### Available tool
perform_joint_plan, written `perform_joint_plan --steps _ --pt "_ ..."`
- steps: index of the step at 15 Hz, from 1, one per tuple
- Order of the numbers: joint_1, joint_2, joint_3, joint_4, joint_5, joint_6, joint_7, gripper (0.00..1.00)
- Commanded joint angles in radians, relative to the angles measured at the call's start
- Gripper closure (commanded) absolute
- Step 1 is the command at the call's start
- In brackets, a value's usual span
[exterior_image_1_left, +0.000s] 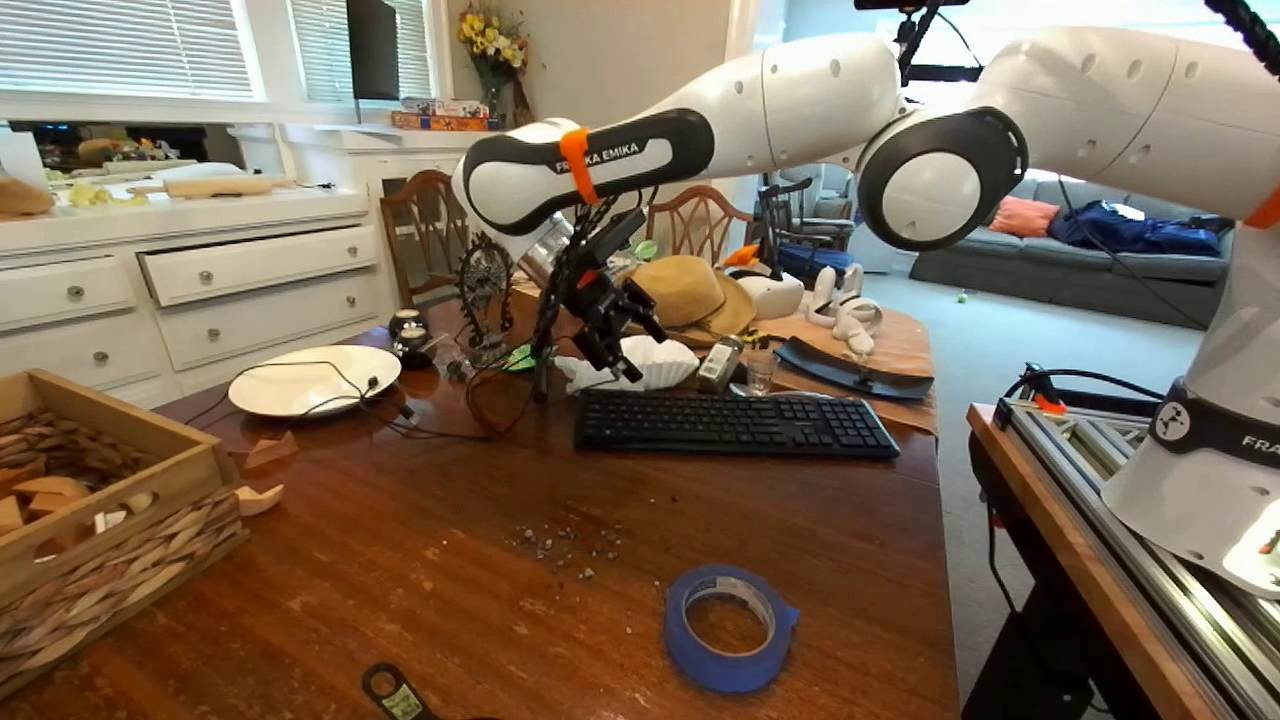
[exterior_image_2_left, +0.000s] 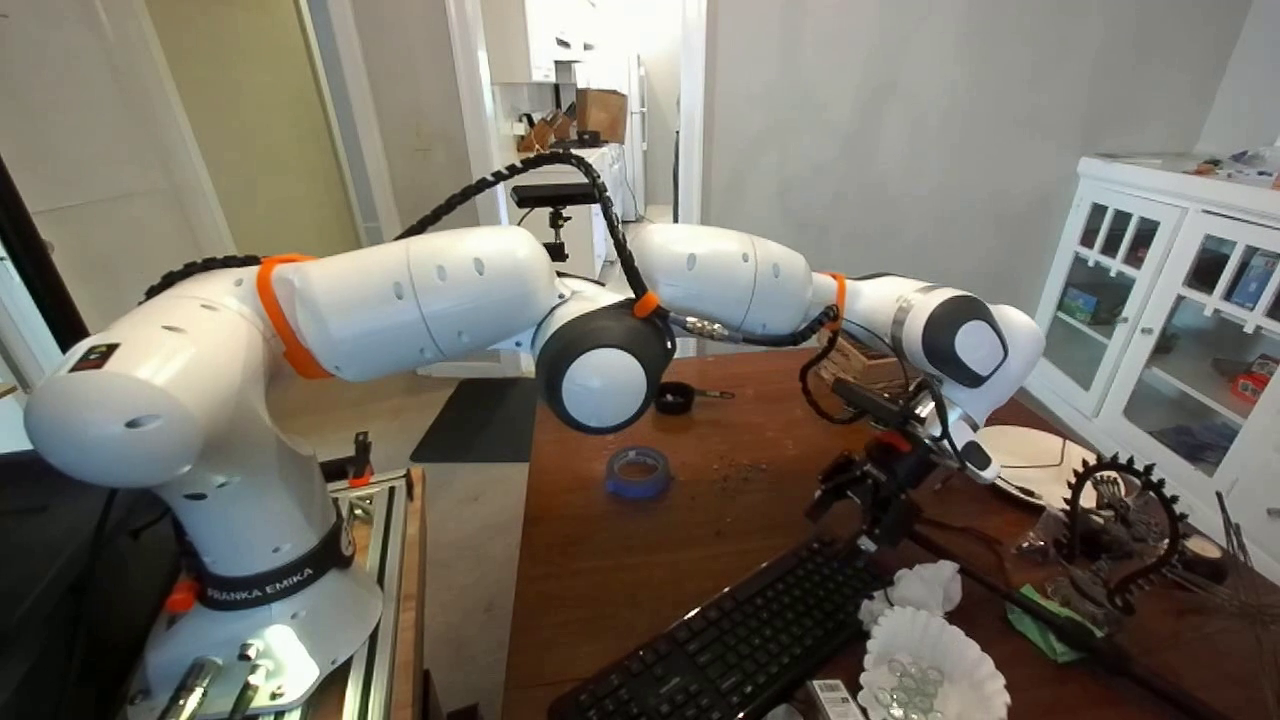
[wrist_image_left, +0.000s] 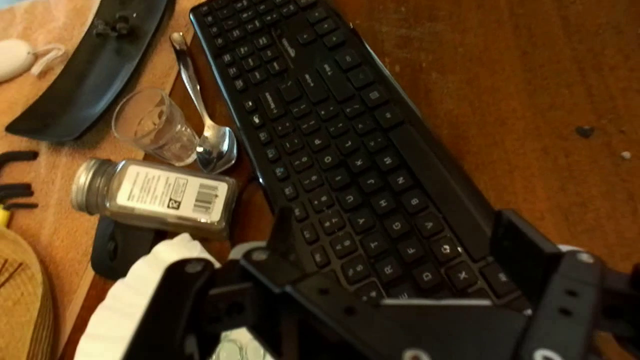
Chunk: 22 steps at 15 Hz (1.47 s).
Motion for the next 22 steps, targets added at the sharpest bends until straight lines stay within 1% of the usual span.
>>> perform_joint_plan --steps 1,5,9,11,14,17,19,20,21,22 --pt "0.006 -0.016 0.004 -0.013 -0.008 0.017 -0.011 0.00" --pt "0.003 -0.027 0.003 -0.014 -0.011 0.023 -0.027 0.00" --pt "0.032 -0.061 0.030 0.001 -0.007 0.065 -0.094 0.00" --pt "0.036 -0.075 0.048 -0.001 0.003 0.070 -0.139 0.00" --pt "0.051 -0.100 0.077 -0.014 -0.003 0.058 -0.279 0.00" --pt "0.083 -0.110 0.063 -0.009 -0.053 0.089 -0.422 0.00" --pt "0.114 -0.111 0.043 -0.007 -0.098 0.129 -0.484 0.00" --pt "0.127 -0.112 0.039 -0.008 -0.112 0.148 -0.490 0.00" --pt "0.101 -0.119 0.057 -0.021 -0.073 0.124 -0.438 0.00" --pt "0.108 -0.119 0.056 -0.022 -0.077 0.130 -0.441 0.00"
